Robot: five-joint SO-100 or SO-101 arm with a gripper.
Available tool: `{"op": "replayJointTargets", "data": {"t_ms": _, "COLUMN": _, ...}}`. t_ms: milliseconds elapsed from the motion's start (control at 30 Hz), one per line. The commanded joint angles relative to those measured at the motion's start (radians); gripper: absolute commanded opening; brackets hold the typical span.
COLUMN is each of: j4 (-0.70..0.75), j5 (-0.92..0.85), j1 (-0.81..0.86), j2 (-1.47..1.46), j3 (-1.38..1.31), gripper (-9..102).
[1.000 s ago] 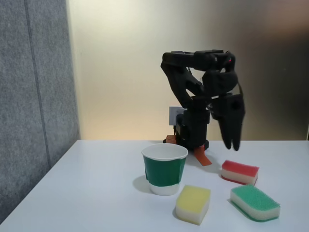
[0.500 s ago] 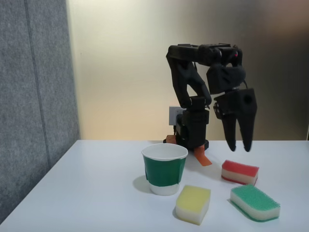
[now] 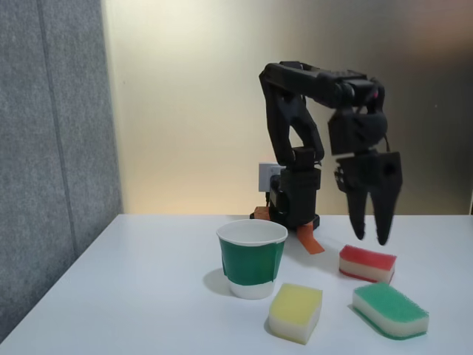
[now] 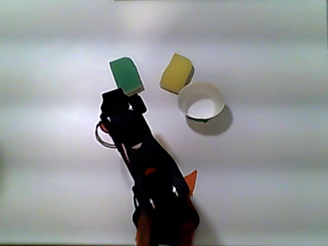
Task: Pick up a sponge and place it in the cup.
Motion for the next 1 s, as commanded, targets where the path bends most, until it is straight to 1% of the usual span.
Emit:
{"op": "replayJointTargets", "data": {"t_ms": 0, "j4": -0.028, "j5": -0.003, "j1": -0.029, "j2": -0.005, "j3": 0.011, "gripper": 21}}
{"op": "replayJointTargets", "data": {"t_ms": 167, "j4": -0.057, "j5": -0.021, "j1": -0.044, "j2": -0.044, "j3": 0.026, "gripper": 21}}
{"op": "replayJointTargets", "data": {"t_ms": 500, "j4": -0.163, "j5": -0.072, "j1": -0.038, "j2": -0.143, "j3": 0.064, "gripper": 21}}
{"op": "replayJointTargets", "data": {"t_ms": 667, "j4": -0.212, "j5": -0.097, "j1": -0.037, "j2": -0.176, "j3": 0.084, "gripper": 19}}
{"op": "replayJointTargets", "data": {"t_ms": 733, "j4": -0.253, "j5": -0.092, "j1": -0.037, "j2": -0.189, "j3": 0.107, "gripper": 16}}
{"op": "replayJointTargets", "data": {"t_ms": 800, "j4": -0.290, "j5": -0.083, "j1": -0.040, "j2": -0.190, "j3": 0.132, "gripper": 4}}
{"op": "replayJointTargets", "data": {"t_ms": 833, "j4": -0.299, "j5": -0.083, "j1": -0.040, "j2": -0.189, "j3": 0.138, "gripper": 0}}
{"op": "replayJointTargets", "data": {"t_ms": 967, "j4": -0.273, "j5": -0.091, "j1": -0.037, "j2": -0.190, "j3": 0.124, "gripper": 0}}
